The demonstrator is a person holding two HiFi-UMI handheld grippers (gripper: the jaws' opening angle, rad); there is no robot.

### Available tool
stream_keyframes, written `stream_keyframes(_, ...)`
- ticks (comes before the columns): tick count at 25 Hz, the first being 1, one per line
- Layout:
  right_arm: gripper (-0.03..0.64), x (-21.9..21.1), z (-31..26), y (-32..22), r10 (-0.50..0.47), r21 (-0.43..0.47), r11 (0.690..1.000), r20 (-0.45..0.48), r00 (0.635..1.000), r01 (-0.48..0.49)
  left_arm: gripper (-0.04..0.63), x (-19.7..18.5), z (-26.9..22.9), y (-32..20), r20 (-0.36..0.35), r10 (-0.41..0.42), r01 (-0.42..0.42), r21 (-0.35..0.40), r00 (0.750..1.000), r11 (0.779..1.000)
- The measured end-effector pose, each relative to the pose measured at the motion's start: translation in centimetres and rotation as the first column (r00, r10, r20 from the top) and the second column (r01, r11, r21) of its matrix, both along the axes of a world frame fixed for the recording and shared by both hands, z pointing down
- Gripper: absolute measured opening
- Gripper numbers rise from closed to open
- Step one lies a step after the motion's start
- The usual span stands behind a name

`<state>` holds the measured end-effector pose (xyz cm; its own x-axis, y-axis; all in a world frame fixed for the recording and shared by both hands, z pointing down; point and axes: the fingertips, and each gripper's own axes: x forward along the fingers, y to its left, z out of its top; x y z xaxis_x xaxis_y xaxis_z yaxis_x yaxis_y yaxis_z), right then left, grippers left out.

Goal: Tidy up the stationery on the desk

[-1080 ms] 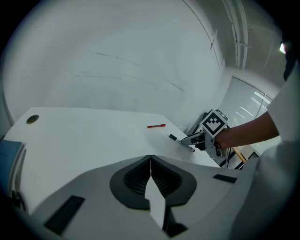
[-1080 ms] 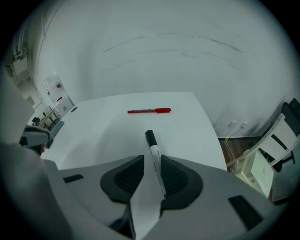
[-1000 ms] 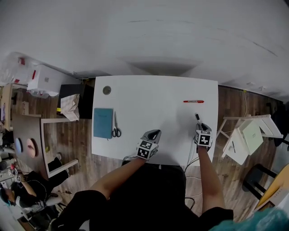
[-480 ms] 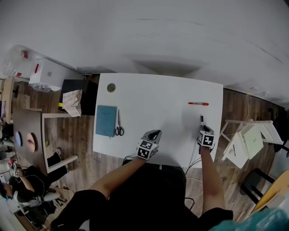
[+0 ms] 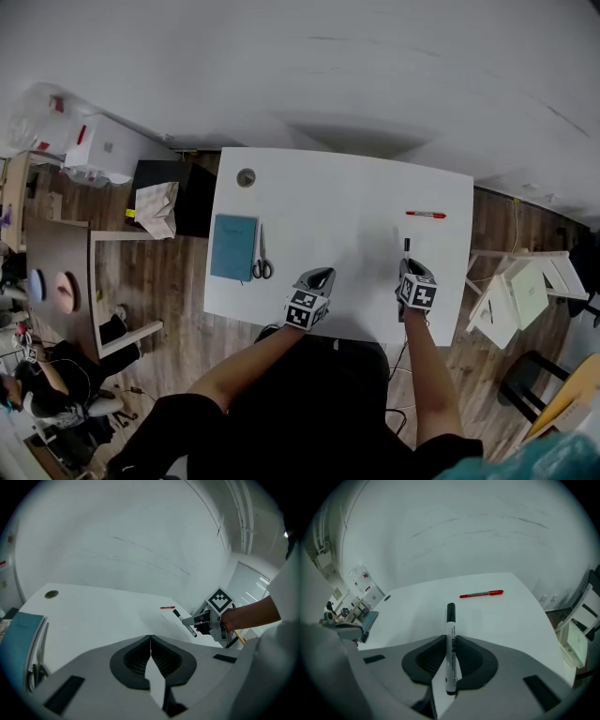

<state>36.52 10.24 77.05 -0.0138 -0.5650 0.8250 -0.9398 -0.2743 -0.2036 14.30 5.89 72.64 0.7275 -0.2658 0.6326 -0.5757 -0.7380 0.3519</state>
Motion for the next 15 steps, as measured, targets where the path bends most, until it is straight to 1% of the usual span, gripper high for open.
stream_keyframes(4, 0.081, -6.8, 0.3, -1.1, 0.012, -0.002, 1.0, 0.071, 0.997, -0.012, 0.014, -3.6, -0.6, -1.3, -0.01, -0.023, 0.023, 0.005, 1.0, 1.0)
stream_keyframes(6, 0.081, -10.5, 0.4, -1.7, 0.002, -0.005, 1.0, 0.097, 0.995, -0.002, 0.014, -5.6, -0.9, -2.1, -0.013, -0.03, 0.03, 0.012, 0.999, 0.999)
stream_keyframes(11, 0.081, -19.1, 0.3, -4.1, -0.053, -0.002, 0.999, 0.123, 0.991, 0.053, 0.014, -11.2, -0.8, -3.8, -0.011, -0.061, 0.061, 0.009, 0.998, 0.998)
stream_keyframes(15, 0.081, -24.3, 0.0, -6.1, -0.076, 0.001, 0.997, 0.122, 0.99, 0.076, 0.014, -15.3, -0.6, -5.0, -0.016, -0.085, 0.085, 0.005, 0.996, 0.996)
